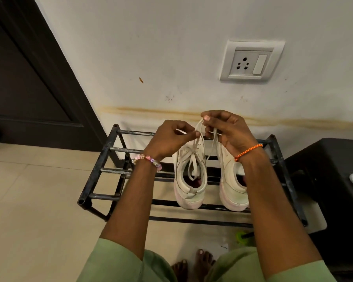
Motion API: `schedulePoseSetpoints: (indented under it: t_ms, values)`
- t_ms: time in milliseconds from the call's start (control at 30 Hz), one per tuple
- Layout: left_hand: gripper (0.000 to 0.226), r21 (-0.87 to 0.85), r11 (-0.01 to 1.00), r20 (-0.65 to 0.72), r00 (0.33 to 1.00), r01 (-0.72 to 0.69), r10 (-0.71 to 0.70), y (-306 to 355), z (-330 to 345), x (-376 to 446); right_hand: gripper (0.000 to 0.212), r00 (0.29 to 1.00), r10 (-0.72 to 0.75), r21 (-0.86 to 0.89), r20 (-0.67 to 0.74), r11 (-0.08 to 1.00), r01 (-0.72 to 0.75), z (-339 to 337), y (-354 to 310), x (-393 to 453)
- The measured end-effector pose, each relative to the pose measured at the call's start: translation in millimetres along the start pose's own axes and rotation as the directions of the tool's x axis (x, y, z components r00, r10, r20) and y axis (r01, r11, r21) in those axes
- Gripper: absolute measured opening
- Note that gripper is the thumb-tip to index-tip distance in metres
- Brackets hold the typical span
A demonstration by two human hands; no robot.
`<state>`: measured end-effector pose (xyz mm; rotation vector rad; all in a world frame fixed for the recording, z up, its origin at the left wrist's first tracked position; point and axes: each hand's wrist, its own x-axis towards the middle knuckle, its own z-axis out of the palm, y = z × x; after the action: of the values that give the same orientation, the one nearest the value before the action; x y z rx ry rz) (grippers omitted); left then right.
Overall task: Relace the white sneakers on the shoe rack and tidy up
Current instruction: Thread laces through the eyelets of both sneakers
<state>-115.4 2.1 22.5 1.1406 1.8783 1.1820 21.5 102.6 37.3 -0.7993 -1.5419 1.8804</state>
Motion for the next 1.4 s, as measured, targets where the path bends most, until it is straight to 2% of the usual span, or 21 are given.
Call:
schedulePoseSetpoints:
  t_ms: [100,167,267,300,367,467,567,667,733,833,900,1000,1100,1133,1167,1200,1233,1267,1300,1333,1400]
  values:
    - [0.006,-0.109,0.994,-0.054,0.998,0.022,-0.028,-2,0,3,0.015,0.999,-0.014,0.064,-0.036,0.998,0.016,-8,0,-2]
    - [0.004,-0.255,0.961,-0.043,0.992,0.103,-0.118,-2,-2,3,0.013,0.991,-0.013,0.1,-0.131,0.995,0.027,-12,2,-2]
    - [0.001,-0.359,0.921,-0.049,0.983,0.15,-0.179,0,-1,2,0.008,0.951,0.021,0.169,-0.308,0.985,0.033,-18,9,2]
    - [0.002,-0.406,0.903,-0.065,0.981,0.141,-0.183,2,-1,2,0.013,0.933,0.024,0.131,-0.359,0.991,0.025,-19,13,4]
    - [0.005,-0.542,0.833,-0.104,0.974,0.115,-0.202,7,-4,3,0.031,0.898,-0.015,-0.112,-0.44,0.993,-0.039,-20,22,8]
    - [0.014,-0.629,0.774,-0.156,0.963,0.075,-0.22,9,-9,4,0.037,0.86,-0.176,-0.503,-0.48,0.858,-0.105,-8,31,8]
    - [0.018,-0.59,0.802,-0.192,0.948,0.095,-0.253,8,-9,2,0.034,0.85,-0.244,-0.677,-0.466,0.717,-0.166,8,35,3]
    - [0.017,-0.62,0.784,-0.237,0.944,0.035,-0.23,19,-13,1,0.019,0.926,-0.216,-0.751,-0.31,0.652,-0.1,15,34,3]
    - [0.017,-0.706,0.707,-0.263,0.945,-0.053,-0.192,32,-19,0,0.025,0.983,-0.129,-0.773,-0.132,0.634,-0.021,17,33,2]
    - [0.017,-0.779,0.601,-0.332,0.931,-0.18,-0.151,48,-32,-1,0.024,0.996,0.067,-0.77,0.051,0.638,-0.003,18,32,-3]
    - [0.015,-0.84,0.474,-0.367,0.92,-0.262,-0.14,53,-41,-3,0.016,0.988,0.115,-0.754,0.1,0.657,0.0,15,33,-6]
    - [0.016,-0.885,0.257,-0.43,0.893,-0.389,-0.13,55,-56,-6,0.013,0.987,0.105,-0.732,0.119,0.681,0.015,8,34,-6]
    - [0.017,-0.878,0.17,-0.475,0.859,-0.447,-0.193,49,-67,-6,0.015,0.994,0.045,-0.741,0.099,0.671,0.043,5,34,-6]
    - [0.016,-0.878,0.236,-0.47,0.844,-0.416,-0.259,41,-68,-4,0.014,0.995,0.04,-0.742,0.095,0.669,0.044,4,34,-6]
    - [0.018,-0.854,0.413,-0.469,0.813,-0.317,-0.345,33,-68,-2,0.013,0.994,0.041,-0.743,0.097,0.668,0.044,3,34,-6]
    - [0.023,-0.748,0.655,-0.478,0.772,-0.107,-0.42,24,-66,0,0.013,0.995,0.042,-0.747,0.09,0.664,0.039,3,34,-6]
    - [0.032,-0.567,0.809,-0.46,0.755,0.155,-0.467,15,-62,1,0.013,0.996,0.038,-0.746,0.077,0.665,0.032,3,33,-5]
    - [0.041,-0.398,0.847,-0.41,0.757,0.353,-0.509,9,-57,0,0.013,0.998,0.029,-0.729,0.061,0.684,0.025,3,31,-4]
    - [0.048,-0.278,0.835,-0.331,0.769,0.475,-0.547,6,-50,-2,0.014,0.999,0.019,-0.674,0.044,0.738,0.015,5,27,-4]
    - [0.055,-0.2,0.827,-0.255,0.787,0.526,-0.562,5,-43,-5,0.016,1.0,0.009,-0.569,0.02,0.822,0.004,8,21,-5]
    - [0.058,-0.061,0.853,-0.148,0.84,0.518,-0.521,4,-33,-6,0.023,1.0,-0.018,-0.234,-0.024,0.972,0.012,13,5,-6]
